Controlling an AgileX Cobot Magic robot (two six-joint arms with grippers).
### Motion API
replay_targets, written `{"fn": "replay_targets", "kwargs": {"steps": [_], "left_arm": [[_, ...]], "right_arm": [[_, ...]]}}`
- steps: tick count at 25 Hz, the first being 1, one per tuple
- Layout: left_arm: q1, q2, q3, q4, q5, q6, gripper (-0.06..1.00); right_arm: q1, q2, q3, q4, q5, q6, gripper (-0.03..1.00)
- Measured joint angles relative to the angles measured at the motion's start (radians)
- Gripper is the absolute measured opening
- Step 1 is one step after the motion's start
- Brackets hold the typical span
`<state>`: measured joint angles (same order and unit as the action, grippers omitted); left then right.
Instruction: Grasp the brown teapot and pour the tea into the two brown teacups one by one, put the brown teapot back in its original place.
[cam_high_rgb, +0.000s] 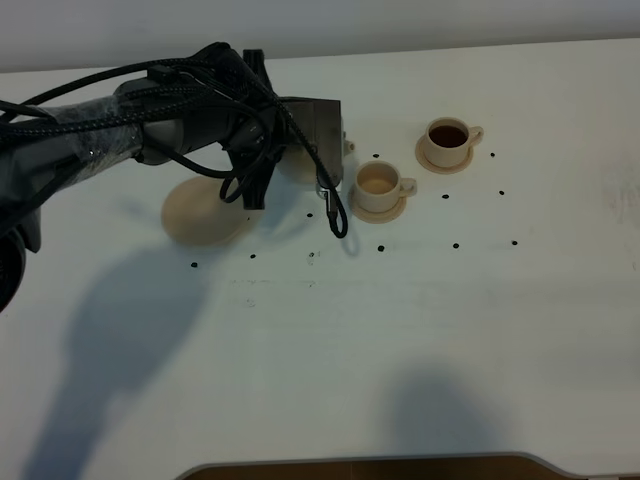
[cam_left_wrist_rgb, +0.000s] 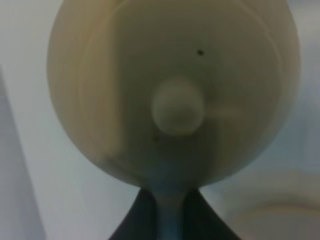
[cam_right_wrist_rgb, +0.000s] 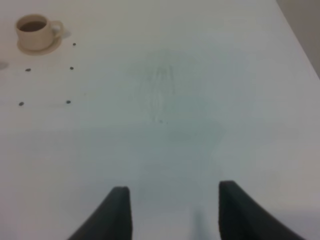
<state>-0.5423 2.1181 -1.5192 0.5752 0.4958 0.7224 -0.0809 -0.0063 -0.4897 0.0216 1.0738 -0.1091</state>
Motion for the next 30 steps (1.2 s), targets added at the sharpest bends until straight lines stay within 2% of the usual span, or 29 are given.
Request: {"fn": "replay_targets", "kwargs": {"steps": [9,30], "left_arm": [[-0.029,0.035,0.002,0.095,-0.036,-0.002,0.13],[-0.035,0.038,0.003,0.109,-0.107,-0.003,0.13]], "right_arm": [[0.0,0.0,0.0,0.0,0.0,0.0,0.4],[0.0,0.0,0.0,0.0,0.0,0.0,0.4]]}}
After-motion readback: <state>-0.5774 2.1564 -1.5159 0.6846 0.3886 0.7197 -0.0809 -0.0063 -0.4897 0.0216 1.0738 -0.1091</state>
